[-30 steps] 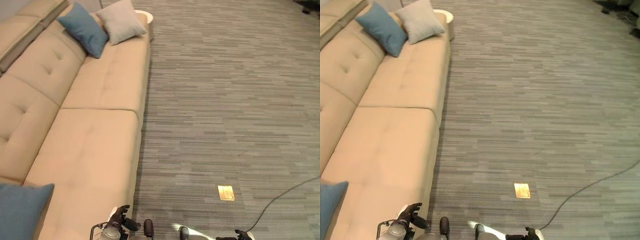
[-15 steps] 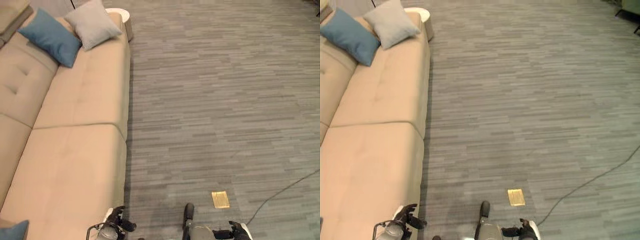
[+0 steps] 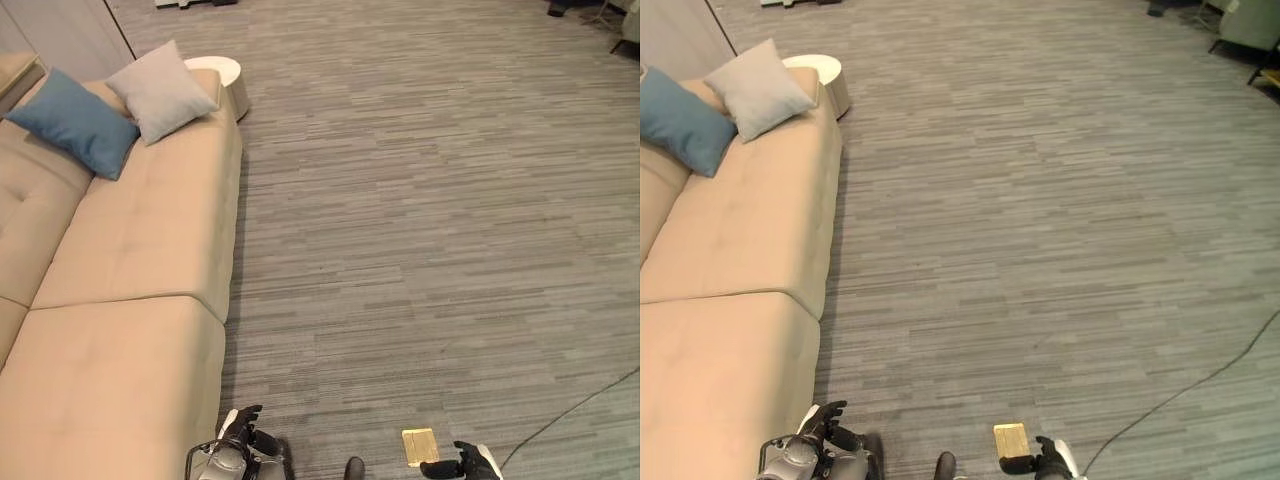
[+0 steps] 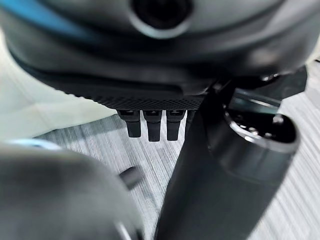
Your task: Pick up all the scattered cushions and arrange them neatly on the sofa.
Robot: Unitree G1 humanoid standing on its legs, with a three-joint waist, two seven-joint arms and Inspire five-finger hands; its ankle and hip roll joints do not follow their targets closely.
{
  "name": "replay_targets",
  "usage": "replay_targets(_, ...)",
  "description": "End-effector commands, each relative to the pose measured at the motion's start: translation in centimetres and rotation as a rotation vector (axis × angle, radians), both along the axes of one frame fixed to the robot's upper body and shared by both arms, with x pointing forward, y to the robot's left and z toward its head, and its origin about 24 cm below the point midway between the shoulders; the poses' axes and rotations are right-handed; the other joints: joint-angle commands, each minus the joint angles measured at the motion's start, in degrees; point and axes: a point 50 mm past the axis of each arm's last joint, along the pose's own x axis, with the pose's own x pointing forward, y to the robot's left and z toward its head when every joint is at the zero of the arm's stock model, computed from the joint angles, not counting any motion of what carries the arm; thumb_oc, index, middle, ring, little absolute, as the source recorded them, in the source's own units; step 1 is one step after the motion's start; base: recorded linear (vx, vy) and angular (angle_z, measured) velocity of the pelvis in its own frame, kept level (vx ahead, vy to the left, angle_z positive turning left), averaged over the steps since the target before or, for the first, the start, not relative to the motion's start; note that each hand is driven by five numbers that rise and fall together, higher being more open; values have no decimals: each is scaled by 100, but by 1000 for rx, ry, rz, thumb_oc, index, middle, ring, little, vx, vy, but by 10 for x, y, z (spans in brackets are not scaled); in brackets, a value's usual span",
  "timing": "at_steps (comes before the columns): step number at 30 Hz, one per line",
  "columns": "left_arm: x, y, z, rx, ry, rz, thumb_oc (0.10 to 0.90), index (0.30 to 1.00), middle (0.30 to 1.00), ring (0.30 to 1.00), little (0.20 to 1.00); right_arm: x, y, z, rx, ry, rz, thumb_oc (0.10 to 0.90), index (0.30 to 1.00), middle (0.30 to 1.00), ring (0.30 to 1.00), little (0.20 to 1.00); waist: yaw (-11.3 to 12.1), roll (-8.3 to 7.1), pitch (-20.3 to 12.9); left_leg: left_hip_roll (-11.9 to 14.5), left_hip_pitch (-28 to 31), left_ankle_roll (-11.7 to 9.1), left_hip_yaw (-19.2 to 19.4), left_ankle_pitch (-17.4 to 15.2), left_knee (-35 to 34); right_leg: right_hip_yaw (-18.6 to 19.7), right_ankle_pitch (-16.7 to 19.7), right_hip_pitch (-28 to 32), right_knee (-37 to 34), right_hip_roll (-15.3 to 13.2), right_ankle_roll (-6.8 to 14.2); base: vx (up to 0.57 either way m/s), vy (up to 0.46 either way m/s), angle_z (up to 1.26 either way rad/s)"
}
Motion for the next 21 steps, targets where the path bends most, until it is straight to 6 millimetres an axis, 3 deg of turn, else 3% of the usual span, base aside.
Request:
replay_targets(1,-2,12,2,60,-11,-23,800,900,900,900,900,-2,-19,6,-67,-13,5,800,900,900,900,900,375,2,-76,-105,93,334,49,-177,592,305,-211,199,132,-168,766,410,6,-12)
replay_targets(4,-13,17,-2,61,20,4,800,900,900,900,900,-10,-13,2,-58,17,29,800,900,900,900,900,464,-122,-252,-249,163,493,-95,-332,832,332,-367,319,332,-246,786,425,24,-38)
replay_targets(6,-17,19,-3,60,34,18,800,900,900,900,900,-12,-9,0,-42,28,40,800,900,900,900,900,551,-194,-350,-339,318,640,-114,-528,840,373,-420,269,841,-356,859,380,75,1)
replay_targets(8,-18,22,-3,70,39,14,800,900,900,900,900,-12,-8,0,-34,31,45,800,900,900,900,900,547,-249,-365,-478,540,805,-196,-740,815,386,-183,56,1734,-489,1080,340,117,11)
replay_targets(10,-14,23,-1,75,29,11,800,900,900,900,900,-9,-9,1,-28,23,46,800,900,900,900,900,447,-229,-306,-579,773,960,-328,-916,770,459,474,-452,2770,-653,1373,319,114,13)
replay_targets(11,-6,26,3,81,2,21,800,900,900,900,900,-1,-8,3,-25,-4,49,800,900,900,900,900,354,-99,-220,-552,998,1064,-467,-1032,728,433,801,-838,3642,-703,1421,295,73,33)
replay_targets(12,-6,26,3,81,2,21,800,900,900,900,900,0,-9,3,-25,-4,49,800,900,900,900,900,352,-105,-221,-561,992,1067,-466,-1034,732,435,787,-853,3668,-715,1424,397,66,63)
replay_targets(13,-2,27,5,80,-15,24,800,900,900,900,900,4,-9,5,-26,-21,51,800,900,900,900,900,297,57,-188,-508,1214,1117,-574,-1114,660,368,732,-1285,4064,-776,1317,193,24,74)
replay_targets(14,-2,27,5,80,-16,25,800,900,900,900,900,4,-9,5,-27,-21,51,800,900,900,900,900,292,44,-181,-525,1221,1120,-576,-1117,659,371,706,-1292,4099,-796,1319,426,9,56)
replay_targets(15,3,26,7,77,-34,19,800,900,900,900,900,12,-11,8,-31,-45,54,800,900,900,900,900,190,130,-78,-557,1534,1108,-784,-1228,587,385,409,-1735,3893,-787,1133,231,-16,23)
replay_targets(16,3,26,7,77,-34,19,800,900,900,900,900,12,-11,8,-31,-45,54,800,900,900,900,900,188,140,-87,-544,1519,1104,-787,-1221,586,377,428,-1738,3868,-774,1127,452,-90,8)
replay_targets(17,6,25,8,76,-42,16,800,900,900,900,900,18,-12,10,-30,-66,55,800,900,900,900,900,88,126,-47,-585,1708,1053,-908,-1337,574,422,241,-1912,3196,-693,1031,355,-133,20)
replay_targets(18,5,26,8,77,-39,18,800,900,900,900,900,19,-12,11,-31,-71,58,800,900,900,900,900,-8,81,18,-654,1894,1024,-1000,-1453,568,540,282,-2066,2590,-600,1004,354,-133,42)
replay_targets(19,5,26,8,77,-39,18,800,900,900,900,900,19,-12,11,-31,-72,59,800,900,900,900,900,-12,86,12,-646,1885,1022,-1003,-1444,567,534,305,-2059,2556,-592,1001,268,-113,39)
replay_targets(21,1,28,6,79,-24,25,800,900,900,900,900,18,-15,11,-35,-66,60,800,900,900,900,900,-190,19,21,-689,2207,935,-1196,-1621,447,875,486,-2229,1578,-438,1072,363,-141,28)
